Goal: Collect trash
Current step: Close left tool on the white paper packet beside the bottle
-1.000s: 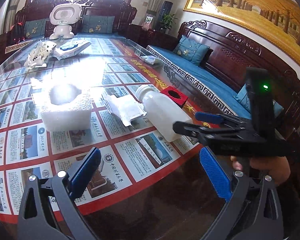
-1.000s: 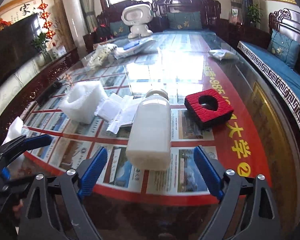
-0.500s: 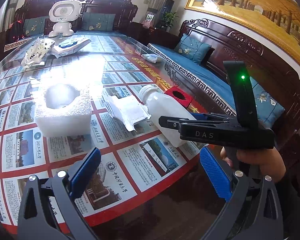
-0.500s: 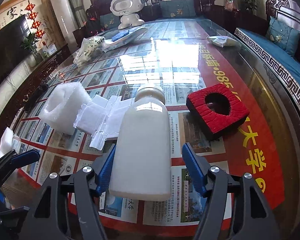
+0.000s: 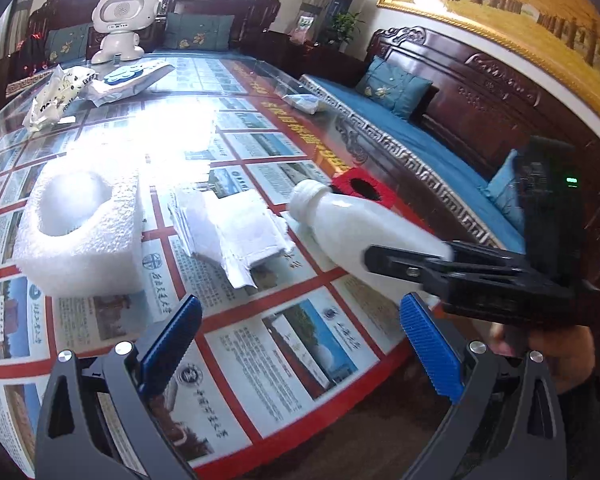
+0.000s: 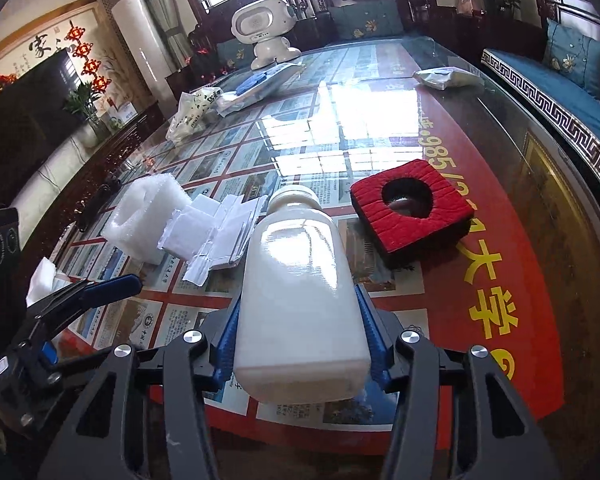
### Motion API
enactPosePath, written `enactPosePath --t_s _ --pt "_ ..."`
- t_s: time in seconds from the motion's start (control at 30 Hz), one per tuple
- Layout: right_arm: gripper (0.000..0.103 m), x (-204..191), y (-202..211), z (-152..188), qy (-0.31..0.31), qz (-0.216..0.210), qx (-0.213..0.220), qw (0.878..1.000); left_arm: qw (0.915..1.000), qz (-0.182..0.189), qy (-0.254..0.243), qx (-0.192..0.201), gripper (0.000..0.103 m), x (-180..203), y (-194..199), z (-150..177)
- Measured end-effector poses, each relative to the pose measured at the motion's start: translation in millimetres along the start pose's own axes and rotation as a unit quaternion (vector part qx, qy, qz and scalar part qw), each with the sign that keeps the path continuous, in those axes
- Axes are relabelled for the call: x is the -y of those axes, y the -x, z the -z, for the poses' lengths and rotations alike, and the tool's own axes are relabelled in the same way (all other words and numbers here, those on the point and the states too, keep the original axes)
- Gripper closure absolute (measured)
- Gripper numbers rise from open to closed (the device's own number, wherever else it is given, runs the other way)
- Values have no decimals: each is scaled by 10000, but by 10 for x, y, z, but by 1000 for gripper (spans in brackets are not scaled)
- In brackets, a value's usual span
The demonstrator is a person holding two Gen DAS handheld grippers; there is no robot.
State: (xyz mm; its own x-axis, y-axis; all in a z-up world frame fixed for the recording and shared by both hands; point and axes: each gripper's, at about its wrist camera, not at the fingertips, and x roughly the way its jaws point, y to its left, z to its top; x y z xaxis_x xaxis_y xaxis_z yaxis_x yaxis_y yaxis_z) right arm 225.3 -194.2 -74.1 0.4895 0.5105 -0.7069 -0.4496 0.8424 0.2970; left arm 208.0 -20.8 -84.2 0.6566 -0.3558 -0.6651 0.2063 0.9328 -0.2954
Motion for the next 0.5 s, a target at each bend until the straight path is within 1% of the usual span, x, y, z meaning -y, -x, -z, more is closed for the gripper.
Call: enactPosePath --t_s 0.03,0.2,0.37,0.5 --pt "53 19 30 5 -5 -36 20 10000 10000 -43 33 -29 4 -10 -57 -28" --pt "53 82 120 -3 4 -203 124 9997 9992 -18 379 -89 4 -141 -232 -133" --pt "54 105 102 -29 2 -358 101 9993 9980 -128 611 -81 4 -287 -338 -226" --pt "54 105 78 -32 25 -370 100 9993 9971 -179 735 -76 4 -380 -410 -306"
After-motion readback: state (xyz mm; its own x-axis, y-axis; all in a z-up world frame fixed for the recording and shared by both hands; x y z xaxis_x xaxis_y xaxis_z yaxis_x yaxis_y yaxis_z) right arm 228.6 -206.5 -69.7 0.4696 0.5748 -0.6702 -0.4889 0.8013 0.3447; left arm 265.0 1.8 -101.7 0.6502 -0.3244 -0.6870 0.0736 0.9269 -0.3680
